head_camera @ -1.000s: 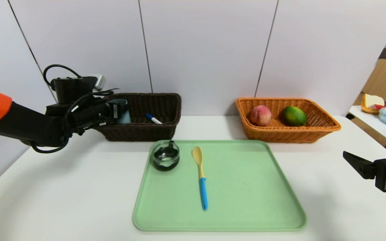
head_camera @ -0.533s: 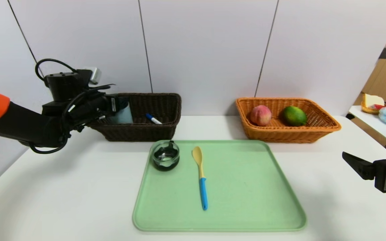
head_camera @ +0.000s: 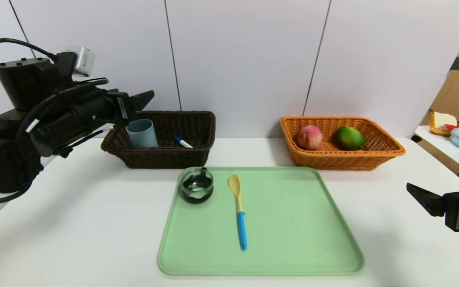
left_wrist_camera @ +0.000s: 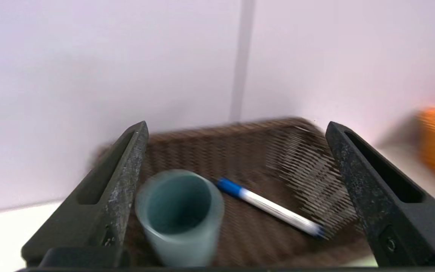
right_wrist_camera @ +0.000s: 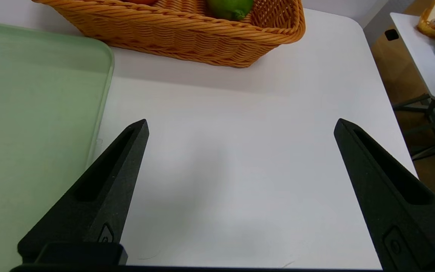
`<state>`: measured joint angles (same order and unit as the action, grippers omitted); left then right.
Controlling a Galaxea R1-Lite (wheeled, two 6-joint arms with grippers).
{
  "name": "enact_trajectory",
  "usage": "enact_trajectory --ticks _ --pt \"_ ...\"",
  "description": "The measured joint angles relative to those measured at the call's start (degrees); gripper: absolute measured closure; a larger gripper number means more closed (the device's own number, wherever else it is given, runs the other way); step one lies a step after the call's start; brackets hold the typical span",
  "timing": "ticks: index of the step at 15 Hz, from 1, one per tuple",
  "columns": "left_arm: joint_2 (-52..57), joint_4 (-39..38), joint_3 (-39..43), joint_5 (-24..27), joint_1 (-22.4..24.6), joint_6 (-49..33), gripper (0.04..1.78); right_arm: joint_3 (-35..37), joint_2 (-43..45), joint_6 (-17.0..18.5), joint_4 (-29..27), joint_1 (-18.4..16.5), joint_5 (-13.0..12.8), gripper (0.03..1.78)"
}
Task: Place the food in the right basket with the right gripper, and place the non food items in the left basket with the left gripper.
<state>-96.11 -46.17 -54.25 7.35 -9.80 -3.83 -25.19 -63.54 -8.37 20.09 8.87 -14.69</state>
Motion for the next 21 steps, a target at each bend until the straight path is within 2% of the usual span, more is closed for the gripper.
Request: enact_trajectory --ticks 4,7,14,17,21 --pt "8.4 -11.0 18.0 -0.4 -9.6 -1.7 0.15 0.4 0.1 -0.1 0.0 0.0 -0.1 0.12" --pt "10.3 -21.0 28.2 -0.5 -13.6 -2.3 0.15 0.7 0.1 -0.1 0.0 0.1 -0.1 0.12" --pt "4.4 -23.6 32.2 -0.4 -15.6 -3.8 0.13 0.5 -0.1 -0.2 0.0 0.2 -0.1 0.12" --pt "-0.5 -27.8 33.8 -0.3 -17.1 -3.4 0.13 0.4 -0.4 -0.1 0.0 0.2 0.0 0.12" --pt "-9.1 -37.4 36.4 -0.4 -18.0 0.4 0.13 0.4 -0.4 -0.1 0.0 0.2 -0.1 0.12"
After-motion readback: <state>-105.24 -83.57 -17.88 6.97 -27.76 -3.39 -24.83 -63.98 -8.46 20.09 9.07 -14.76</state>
